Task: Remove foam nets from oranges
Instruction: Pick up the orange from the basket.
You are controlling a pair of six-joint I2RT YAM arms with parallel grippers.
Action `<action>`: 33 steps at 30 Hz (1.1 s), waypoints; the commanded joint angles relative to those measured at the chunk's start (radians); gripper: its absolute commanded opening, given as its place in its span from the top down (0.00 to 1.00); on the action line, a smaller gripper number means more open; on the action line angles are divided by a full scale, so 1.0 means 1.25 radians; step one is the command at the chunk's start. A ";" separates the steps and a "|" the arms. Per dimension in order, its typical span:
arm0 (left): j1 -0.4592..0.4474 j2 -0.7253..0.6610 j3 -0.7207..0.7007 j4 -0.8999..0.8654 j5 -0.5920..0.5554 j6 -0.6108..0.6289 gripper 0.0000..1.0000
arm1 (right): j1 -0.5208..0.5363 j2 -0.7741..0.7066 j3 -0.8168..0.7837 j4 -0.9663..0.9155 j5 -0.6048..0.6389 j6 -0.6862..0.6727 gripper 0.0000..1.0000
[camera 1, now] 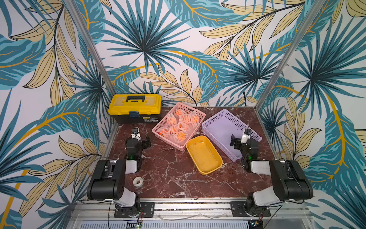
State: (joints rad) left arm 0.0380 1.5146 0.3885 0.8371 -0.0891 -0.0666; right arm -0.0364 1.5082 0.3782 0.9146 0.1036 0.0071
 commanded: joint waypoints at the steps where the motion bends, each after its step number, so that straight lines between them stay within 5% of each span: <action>1: -0.003 0.001 0.011 -0.003 -0.004 0.010 0.00 | 0.002 -0.001 -0.003 0.001 -0.002 0.005 0.00; 33: -0.018 0.001 0.014 -0.010 -0.037 0.014 0.00 | 0.003 -0.001 -0.003 0.001 0.001 0.003 0.00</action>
State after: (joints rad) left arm 0.0200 1.5146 0.3885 0.8299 -0.1234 -0.0589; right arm -0.0364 1.5082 0.3782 0.9146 0.1036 0.0071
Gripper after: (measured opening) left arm 0.995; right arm 0.994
